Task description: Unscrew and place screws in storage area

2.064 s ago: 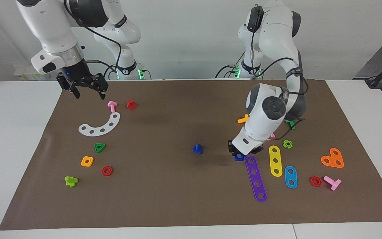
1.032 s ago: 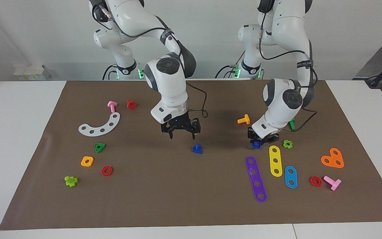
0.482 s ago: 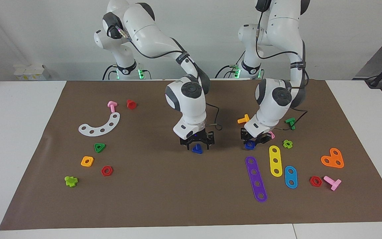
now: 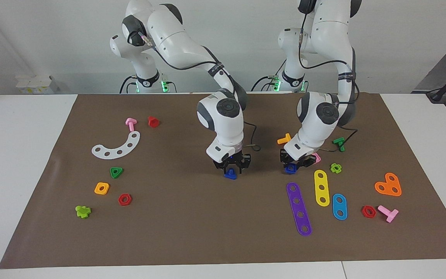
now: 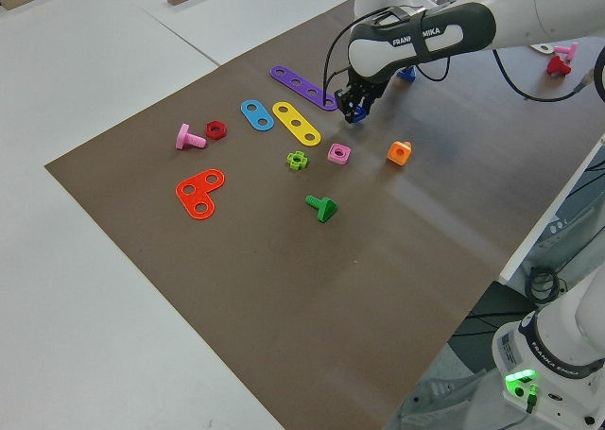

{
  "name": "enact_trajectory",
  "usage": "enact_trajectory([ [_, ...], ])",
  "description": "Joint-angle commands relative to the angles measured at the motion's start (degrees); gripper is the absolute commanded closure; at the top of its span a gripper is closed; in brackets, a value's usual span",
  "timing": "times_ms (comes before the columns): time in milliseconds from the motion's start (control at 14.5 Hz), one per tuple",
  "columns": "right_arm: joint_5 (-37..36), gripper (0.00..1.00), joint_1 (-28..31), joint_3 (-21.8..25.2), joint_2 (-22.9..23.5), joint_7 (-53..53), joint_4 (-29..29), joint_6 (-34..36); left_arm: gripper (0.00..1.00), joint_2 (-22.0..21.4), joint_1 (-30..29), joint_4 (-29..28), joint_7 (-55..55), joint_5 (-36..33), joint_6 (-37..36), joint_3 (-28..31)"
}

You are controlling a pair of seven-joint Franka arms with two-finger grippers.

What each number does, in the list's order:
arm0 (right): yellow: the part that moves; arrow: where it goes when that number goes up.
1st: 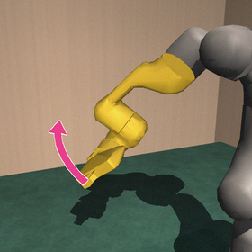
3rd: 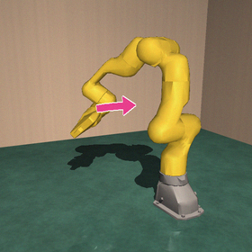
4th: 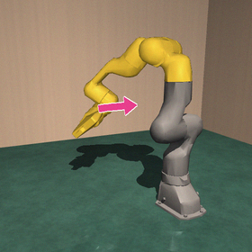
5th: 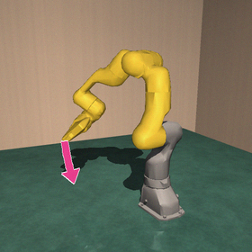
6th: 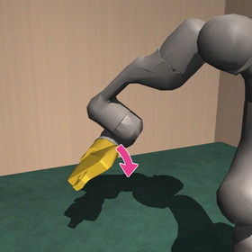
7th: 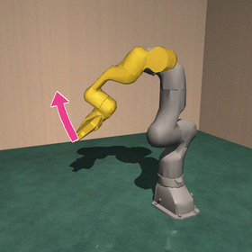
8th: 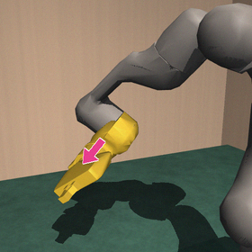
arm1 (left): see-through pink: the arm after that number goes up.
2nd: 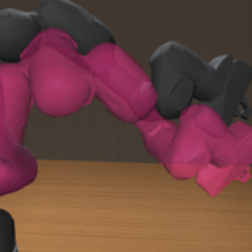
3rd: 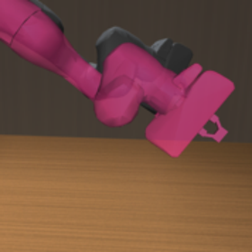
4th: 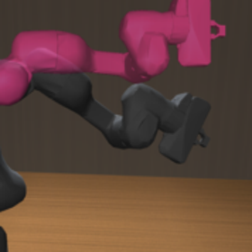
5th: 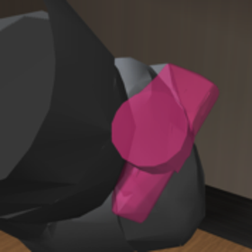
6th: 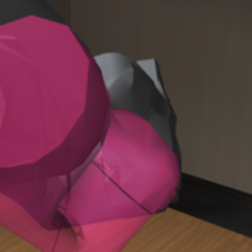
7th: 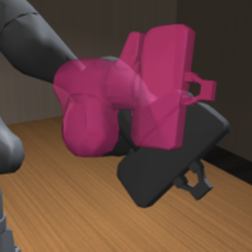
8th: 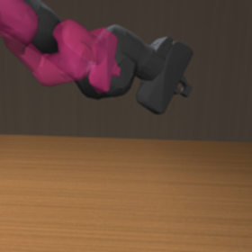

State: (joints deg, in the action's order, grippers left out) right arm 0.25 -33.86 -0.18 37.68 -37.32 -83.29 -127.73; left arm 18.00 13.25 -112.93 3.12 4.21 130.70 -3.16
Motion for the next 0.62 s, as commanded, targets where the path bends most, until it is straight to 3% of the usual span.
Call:
enact_trajectory([
  [0, -1.1, 0.44, -0.2, 0.1, -0.7, -1.4, -1.0, 0.5, 0.22, -2.7, 0.7, -3.3, -0.1, -0.9, 1.4, 0.8],
  [69, -1.1, 0.46, -0.2, 0.1, -0.8, -1.4, -1.3, 0.7, 0.06, -2.6, 0.7, -3.1, 0.0, -0.9, 1.4, 0.8],
  [138, -1.1, 0.48, -0.2, 0.1, -0.8, -1.4, -1.3, 1.3, 0.0, -2.6, 0.7, -2.9, 0.0, -0.9, 1.4, 0.8],
  [550, -1.2, 0.64, -0.2, 0.1, -0.9, -1.3, -1.0, 2.1, 0.0, -2.4, -0.1, -1.8, 0.2, -0.9, 1.3, 0.8],
])
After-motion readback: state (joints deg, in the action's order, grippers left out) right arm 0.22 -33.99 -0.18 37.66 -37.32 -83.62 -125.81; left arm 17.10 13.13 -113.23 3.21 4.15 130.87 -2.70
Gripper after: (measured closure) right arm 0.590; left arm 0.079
